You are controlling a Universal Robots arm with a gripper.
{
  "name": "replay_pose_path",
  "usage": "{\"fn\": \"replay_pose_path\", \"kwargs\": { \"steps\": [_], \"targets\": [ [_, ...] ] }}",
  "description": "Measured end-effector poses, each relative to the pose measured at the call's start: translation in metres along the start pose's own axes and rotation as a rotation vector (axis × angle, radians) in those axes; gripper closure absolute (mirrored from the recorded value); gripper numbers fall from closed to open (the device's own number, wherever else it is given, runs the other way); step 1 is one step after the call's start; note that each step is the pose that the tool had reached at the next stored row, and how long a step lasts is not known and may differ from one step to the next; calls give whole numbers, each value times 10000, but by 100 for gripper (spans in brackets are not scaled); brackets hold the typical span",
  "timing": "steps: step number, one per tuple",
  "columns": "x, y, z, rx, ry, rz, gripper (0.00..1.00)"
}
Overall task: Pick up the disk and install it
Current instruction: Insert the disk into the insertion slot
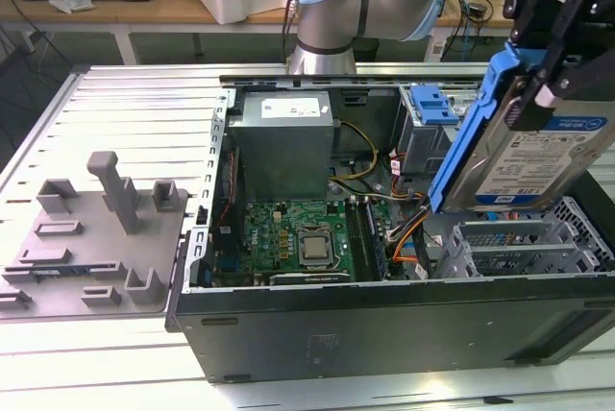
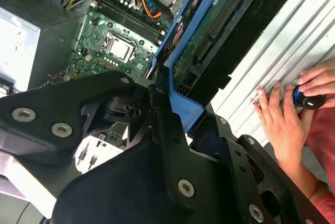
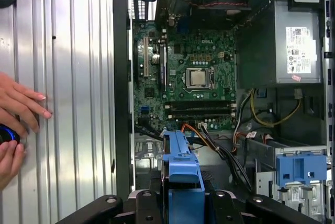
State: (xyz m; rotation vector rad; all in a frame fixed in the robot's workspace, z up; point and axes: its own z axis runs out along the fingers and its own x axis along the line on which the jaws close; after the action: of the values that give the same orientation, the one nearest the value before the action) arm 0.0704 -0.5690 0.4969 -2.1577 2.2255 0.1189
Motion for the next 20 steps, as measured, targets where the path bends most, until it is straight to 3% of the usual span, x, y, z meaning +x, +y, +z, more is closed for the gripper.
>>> {"fn": "replay_pose_path", "kwargs": {
  "steps": [8, 10, 12, 17, 20],
  "targets": [
    [-2, -146, -4, 6, 0, -4, 63],
    [-3, -199, -2, 85, 4, -262, 63],
    [-4, -221, -3, 85, 5, -263, 63],
    [-8, -375, 9, 85, 4, -263, 63],
    [-8, -384, 11, 85, 7, -263, 63]
  ]
}}
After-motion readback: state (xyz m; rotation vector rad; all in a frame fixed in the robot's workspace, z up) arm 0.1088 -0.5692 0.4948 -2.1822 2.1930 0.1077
